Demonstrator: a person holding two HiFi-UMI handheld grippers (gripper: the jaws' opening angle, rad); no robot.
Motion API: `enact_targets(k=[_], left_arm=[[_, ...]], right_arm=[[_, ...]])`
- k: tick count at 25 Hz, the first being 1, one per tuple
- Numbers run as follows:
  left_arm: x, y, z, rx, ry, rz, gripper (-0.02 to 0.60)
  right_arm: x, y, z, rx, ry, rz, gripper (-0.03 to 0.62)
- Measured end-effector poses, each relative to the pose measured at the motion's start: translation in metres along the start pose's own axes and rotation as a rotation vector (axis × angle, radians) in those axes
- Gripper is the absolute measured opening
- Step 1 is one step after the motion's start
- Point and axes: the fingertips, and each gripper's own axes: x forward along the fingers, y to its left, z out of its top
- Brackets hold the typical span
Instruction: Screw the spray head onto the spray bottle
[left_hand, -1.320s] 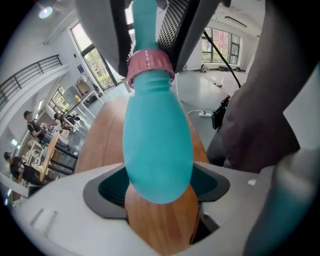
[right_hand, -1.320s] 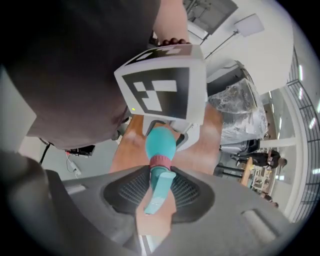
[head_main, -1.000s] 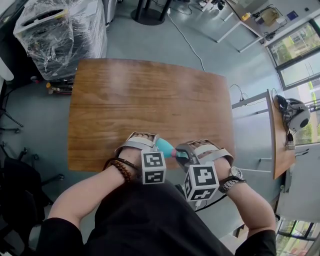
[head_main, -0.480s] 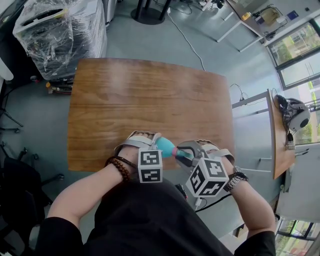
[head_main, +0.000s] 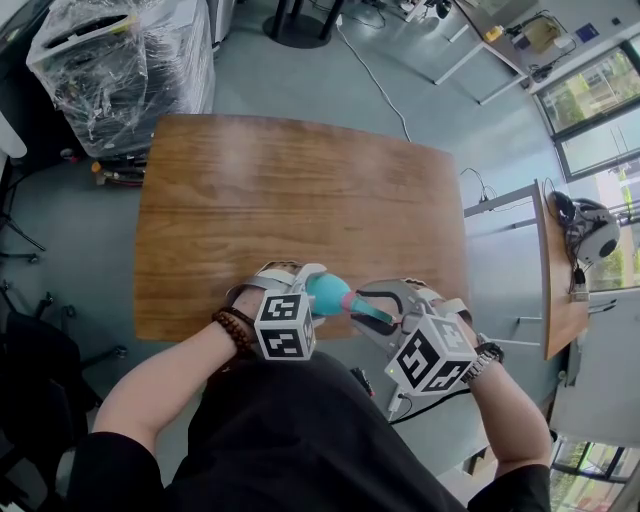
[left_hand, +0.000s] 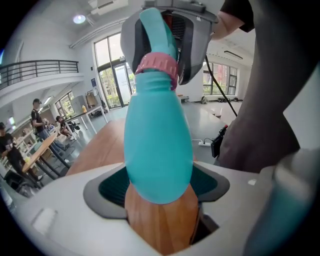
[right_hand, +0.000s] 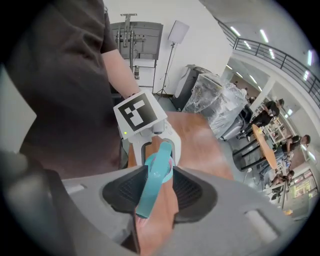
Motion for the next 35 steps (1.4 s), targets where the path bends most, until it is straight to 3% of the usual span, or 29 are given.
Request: enact_targets(k=[9, 18, 25, 28, 35], left_arm=[[-0.002, -0.002, 0.001, -0.004, 0.002, -0.014, 0.403], [0.004, 0.002, -0.017, 0.129, 0.213, 0.051, 0.403], [0.000, 0.011, -0.016, 0.204, 0.260, 0.124, 0.400], [-0.002, 0.014, -0.015, 0.174, 0.215, 0.144, 0.393], [-0.009, 0.024, -0.012, 0.079, 0.120, 0.211, 0.385]], right_arm=[[-0.005, -0.001, 0.005, -0.066, -0.027, -0.052, 0.118], [0.004, 0.008, -0.012, -0.225, 0.217, -0.048, 0.114], [0.005, 0.009, -0.017, -0.306, 0.283, -0.047, 0.114], [0.005, 0.006, -0.014, -0.181, 0.234, -0.021, 0.114], [0.001, -0.015, -0.015, 0.459, -0.017, 0.052, 0.114]])
